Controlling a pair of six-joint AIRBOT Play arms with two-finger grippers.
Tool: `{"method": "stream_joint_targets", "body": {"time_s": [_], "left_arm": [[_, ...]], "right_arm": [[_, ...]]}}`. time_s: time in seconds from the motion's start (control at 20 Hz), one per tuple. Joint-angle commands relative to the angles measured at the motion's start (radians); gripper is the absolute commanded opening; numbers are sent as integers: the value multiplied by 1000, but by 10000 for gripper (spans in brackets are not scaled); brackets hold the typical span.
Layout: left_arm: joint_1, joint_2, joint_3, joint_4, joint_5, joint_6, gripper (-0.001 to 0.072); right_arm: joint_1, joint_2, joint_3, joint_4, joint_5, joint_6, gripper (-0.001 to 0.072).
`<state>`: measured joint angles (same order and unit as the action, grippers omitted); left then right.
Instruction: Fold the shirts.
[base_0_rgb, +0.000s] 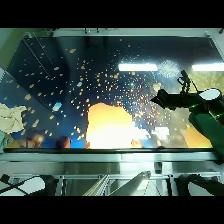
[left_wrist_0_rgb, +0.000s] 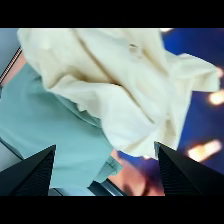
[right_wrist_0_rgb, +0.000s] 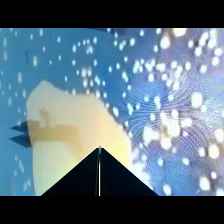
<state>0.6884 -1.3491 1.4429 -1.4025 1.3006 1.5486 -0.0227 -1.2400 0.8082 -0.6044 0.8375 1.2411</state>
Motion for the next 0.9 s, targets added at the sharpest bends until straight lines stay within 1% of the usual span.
{"method": "stream_joint_targets", "body": {"time_s": [0.0,0.1,0.2,0.25,0.35,0.4,0.5,0.55,0.65,0.75,0.85], "left_arm": [[159,-97,13,-188,-19,34,720],[193,-172,13,-332,-39,93,720],[194,-240,13,-473,-92,138,720],[184,-271,13,-535,-118,168,704],[151,-321,13,-560,-138,180,702],[132,-344,13,-553,-128,180,595],[101,-382,13,-554,-96,189,41],[85,-392,13,-557,-78,206,15],[47,-394,13,-576,-48,208,15],[-14,-372,14,-673,-2,247,15],[-105,-338,14,-775,52,285,15]], "right_arm": [[-1,-1,1,0,0,0,19],[-1,-1,1,0,0,0,18],[-1,-1,1,0,0,0,19],[-1,-1,1,0,0,0,19],[0,-1,1,0,0,0,18],[0,-1,1,1,0,0,19],[-1,-1,1,1,0,0,18],[0,-1,1,2,0,0,19],[-1,-1,1,8,0,1,19],[-1,-1,1,23,9,5,20],[-2,-1,1,76,27,4,19]]}}
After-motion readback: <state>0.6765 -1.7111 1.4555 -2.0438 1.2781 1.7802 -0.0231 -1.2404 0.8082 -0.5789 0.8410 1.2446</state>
